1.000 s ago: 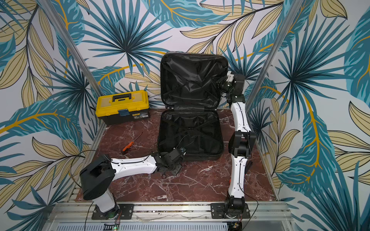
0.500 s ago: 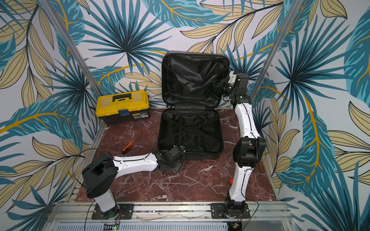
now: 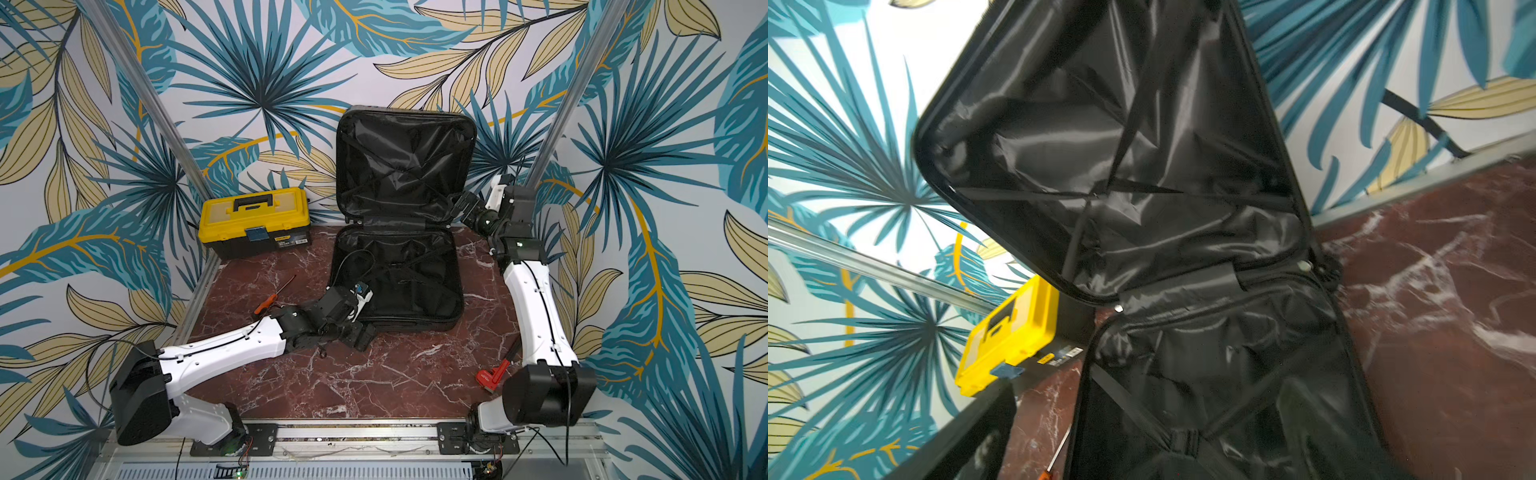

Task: Open the suitcase zippers
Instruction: Open the suitcase at the center of the board, then reset both arms

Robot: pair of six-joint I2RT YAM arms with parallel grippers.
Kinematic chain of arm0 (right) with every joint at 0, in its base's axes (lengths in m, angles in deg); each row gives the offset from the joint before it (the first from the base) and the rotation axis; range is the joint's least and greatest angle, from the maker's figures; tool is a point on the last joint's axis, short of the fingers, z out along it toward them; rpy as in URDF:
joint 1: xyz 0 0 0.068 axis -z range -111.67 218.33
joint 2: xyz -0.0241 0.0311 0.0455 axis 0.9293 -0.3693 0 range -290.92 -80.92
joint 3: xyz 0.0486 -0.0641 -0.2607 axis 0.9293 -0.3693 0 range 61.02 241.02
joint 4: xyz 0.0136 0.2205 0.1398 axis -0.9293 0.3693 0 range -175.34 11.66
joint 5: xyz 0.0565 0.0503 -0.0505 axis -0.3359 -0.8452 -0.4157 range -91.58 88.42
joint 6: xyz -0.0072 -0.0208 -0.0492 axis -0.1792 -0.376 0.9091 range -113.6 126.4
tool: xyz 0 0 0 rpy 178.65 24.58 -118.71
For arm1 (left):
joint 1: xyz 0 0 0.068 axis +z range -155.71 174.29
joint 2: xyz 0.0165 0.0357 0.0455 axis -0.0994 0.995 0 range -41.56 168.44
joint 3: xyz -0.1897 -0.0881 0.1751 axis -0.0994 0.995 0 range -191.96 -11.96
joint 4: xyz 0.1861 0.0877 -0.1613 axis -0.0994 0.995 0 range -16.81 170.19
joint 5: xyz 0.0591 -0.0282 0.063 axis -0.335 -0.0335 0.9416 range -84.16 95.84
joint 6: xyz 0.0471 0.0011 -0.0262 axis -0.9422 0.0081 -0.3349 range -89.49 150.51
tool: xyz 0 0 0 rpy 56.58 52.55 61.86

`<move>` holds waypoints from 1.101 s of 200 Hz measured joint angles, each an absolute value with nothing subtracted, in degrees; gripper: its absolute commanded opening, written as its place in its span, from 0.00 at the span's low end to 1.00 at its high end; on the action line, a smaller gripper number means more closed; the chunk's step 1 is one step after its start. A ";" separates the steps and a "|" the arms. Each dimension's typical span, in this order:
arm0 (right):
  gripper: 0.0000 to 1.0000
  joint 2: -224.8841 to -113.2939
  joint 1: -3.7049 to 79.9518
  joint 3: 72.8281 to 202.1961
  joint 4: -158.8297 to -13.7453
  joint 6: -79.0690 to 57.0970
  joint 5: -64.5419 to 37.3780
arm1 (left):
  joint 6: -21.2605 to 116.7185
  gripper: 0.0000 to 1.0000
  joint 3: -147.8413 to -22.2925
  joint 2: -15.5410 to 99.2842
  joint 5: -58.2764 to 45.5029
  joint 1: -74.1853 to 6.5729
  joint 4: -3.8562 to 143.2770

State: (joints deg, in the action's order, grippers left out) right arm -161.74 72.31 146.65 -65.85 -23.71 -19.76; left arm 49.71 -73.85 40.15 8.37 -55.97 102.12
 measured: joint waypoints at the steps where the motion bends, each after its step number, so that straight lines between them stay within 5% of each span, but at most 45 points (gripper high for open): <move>1: 0.99 -161.54 72.23 146.41 -65.81 -23.60 -19.60 | 49.71 0.99 -73.85 40.00 8.32 -55.79 102.21; 45: 1.00 -145.72 67.83 133.18 -67.88 -15.21 -4.19 | 50.61 0.99 -74.94 27.39 17.98 -41.67 100.61; 95: 0.99 -134.48 67.94 98.76 -95.73 -1.85 7.02 | 41.40 0.99 -58.92 21.18 23.82 -22.33 78.78; 132: 0.99 -136.87 69.67 83.06 -108.41 5.75 14.14 | 37.38 0.99 -48.69 30.49 16.17 -8.08 67.48; 220: 1.00 -156.10 76.12 75.20 -139.51 -2.36 4.64 | 32.25 0.99 -34.62 44.35 7.58 -4.58 32.29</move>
State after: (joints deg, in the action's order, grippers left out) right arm -156.10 76.12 75.20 -139.51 -2.36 4.64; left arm 32.25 -34.62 44.35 7.58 -4.58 32.29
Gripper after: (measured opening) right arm 0.994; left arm 0.995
